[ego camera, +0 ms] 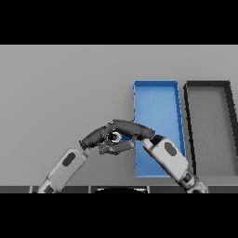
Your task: Pick up the blue pipe and place it into the blue bin.
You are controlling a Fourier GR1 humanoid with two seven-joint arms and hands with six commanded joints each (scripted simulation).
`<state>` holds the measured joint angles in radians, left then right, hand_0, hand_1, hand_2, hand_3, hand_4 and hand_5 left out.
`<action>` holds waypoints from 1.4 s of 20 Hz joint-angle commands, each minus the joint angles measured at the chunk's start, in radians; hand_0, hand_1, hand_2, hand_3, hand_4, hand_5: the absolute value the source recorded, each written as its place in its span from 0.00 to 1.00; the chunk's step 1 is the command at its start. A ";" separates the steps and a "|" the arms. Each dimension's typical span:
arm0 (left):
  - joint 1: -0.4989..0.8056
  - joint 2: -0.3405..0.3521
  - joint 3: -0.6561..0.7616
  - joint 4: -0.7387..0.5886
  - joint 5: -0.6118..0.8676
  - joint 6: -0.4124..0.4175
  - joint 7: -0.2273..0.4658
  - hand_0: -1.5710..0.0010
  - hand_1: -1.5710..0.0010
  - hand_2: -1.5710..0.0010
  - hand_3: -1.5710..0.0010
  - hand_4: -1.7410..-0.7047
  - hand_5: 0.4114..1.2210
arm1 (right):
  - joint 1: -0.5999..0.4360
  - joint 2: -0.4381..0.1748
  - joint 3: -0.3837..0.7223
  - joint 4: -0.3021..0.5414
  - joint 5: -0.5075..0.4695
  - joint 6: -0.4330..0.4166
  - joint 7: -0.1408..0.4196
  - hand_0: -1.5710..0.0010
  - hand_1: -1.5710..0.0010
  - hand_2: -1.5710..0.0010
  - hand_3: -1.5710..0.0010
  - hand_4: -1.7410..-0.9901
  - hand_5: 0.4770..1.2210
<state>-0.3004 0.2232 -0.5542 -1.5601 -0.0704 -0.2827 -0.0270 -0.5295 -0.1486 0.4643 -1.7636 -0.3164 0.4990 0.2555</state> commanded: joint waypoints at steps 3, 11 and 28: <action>0.011 -0.011 0.001 0.008 0.013 -0.002 0.010 0.97 0.97 0.97 0.97 0.82 0.25 | 0.006 0.007 0.006 -0.001 -0.006 0.000 0.000 0.00 0.00 0.00 0.00 0.33 1.00; 0.034 -0.011 0.006 -0.001 0.033 0.000 0.072 0.99 0.99 1.00 0.99 0.81 0.16 | -0.047 0.021 -0.043 -0.022 -0.178 -0.069 0.123 0.00 0.00 0.00 0.00 0.27 1.00; 0.056 0.009 0.006 -0.037 0.055 -0.020 0.085 1.00 1.00 1.00 1.00 0.80 0.10 | -0.532 -0.282 -0.389 0.285 -0.447 -0.399 0.195 0.00 0.00 0.00 0.00 0.01 0.88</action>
<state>-0.2435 0.2327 -0.5481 -1.5966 -0.0158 -0.3022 0.0582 -1.0597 -0.4318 0.0744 -1.4770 -0.7615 0.1006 0.4552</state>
